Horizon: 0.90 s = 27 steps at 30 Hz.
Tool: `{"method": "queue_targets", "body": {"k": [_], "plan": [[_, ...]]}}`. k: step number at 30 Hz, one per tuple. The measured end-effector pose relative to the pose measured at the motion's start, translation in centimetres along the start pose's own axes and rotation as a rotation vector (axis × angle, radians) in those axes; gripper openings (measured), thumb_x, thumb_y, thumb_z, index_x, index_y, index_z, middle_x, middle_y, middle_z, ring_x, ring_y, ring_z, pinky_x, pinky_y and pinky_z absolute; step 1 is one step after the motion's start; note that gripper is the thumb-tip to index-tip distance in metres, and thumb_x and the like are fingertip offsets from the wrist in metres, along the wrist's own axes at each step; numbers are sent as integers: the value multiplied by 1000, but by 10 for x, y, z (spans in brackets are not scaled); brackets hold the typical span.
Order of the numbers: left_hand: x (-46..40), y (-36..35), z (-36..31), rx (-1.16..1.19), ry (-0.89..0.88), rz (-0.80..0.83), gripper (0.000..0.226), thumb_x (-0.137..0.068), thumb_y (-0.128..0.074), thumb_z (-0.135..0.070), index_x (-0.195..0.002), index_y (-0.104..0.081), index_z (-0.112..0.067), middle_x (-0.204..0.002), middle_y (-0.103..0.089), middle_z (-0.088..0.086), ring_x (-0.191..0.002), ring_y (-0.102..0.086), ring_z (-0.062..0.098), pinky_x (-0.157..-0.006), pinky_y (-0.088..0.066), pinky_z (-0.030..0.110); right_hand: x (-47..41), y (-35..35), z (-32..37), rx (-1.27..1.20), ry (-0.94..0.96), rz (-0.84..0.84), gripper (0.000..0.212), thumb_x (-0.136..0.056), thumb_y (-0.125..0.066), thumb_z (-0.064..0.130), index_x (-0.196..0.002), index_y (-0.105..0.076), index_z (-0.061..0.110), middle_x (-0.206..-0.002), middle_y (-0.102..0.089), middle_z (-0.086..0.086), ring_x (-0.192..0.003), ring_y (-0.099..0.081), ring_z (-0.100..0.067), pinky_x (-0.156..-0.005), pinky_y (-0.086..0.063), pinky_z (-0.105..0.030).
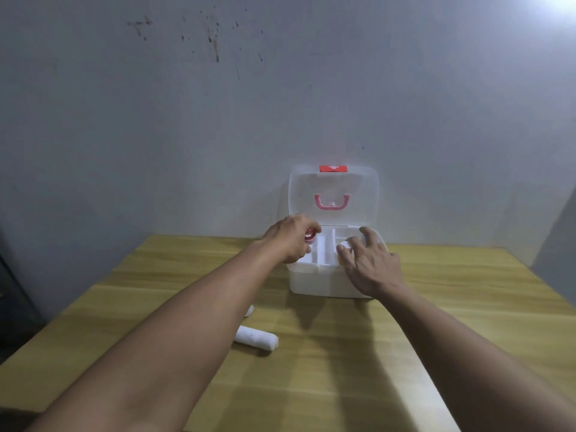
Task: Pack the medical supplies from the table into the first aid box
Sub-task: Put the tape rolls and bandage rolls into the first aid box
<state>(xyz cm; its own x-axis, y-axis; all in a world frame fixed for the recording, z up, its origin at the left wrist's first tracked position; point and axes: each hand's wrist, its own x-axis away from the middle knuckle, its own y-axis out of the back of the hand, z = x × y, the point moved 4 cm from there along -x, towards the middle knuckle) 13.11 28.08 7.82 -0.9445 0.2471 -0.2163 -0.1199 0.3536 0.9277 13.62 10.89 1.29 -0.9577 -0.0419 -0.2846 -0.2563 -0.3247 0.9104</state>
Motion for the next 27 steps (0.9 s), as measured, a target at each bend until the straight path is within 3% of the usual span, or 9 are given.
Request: {"method": "queue_targets", "body": {"k": [8,14,18,20,24,27], "plan": [[-7,-12,9,-21,24,102,41,-79,-76,-22,-118,-65,-24,-116,-67,0,-99,-62,19,-88,-51,33,0,0,-1,0,4,-5,51,-92,-21,57,-126,-49,31,-155,-20,0,-136,-36,-25,-98,-36,-48],[-5,-16,14,55,81,101,42,-88,-66,-27,-129,-60,-19,-135,-59,2,-125,-54,22,-105,-43,37,-1,-1,-2,-4,2,-15,53,-92,-20,58,-126,-50,31,-155,-21,0,-136,-37,-25,-98,-35,-48],[1,-14,20,130,118,-33,36,-94,-50,-19,-127,-63,-16,-141,-56,5,-132,-49,22,-110,-38,34,-1,-1,-2,-3,3,-21,53,-91,-20,58,-123,-52,31,-154,-23,0,-133,-39,-26,-96,-36,-48],[10,-18,20,132,92,-21,41,-96,-41,-19,-132,-57,-12,-149,-45,6,-141,-39,21,-116,-29,37,-1,-1,-2,-2,1,-23,52,-91,-20,57,-123,-52,31,-154,-23,0,-133,-40,-27,-96,-36,-48],[25,-36,16,-71,28,221,50,-103,-21,-26,-151,-26,-12,-164,-8,1,-151,-4,18,-118,3,59,-2,-1,-2,4,3,-22,53,-91,-20,58,-124,-51,31,-154,-23,0,-133,-40,-27,-96,-36,-48],[24,-35,17,-14,26,187,52,-99,-29,-20,-150,-28,-16,-163,-13,-3,-151,0,18,-117,7,61,-2,-1,-2,1,2,-18,53,-92,-20,58,-126,-50,31,-155,-22,0,-133,-40,-27,-97,-35,-49]]}}
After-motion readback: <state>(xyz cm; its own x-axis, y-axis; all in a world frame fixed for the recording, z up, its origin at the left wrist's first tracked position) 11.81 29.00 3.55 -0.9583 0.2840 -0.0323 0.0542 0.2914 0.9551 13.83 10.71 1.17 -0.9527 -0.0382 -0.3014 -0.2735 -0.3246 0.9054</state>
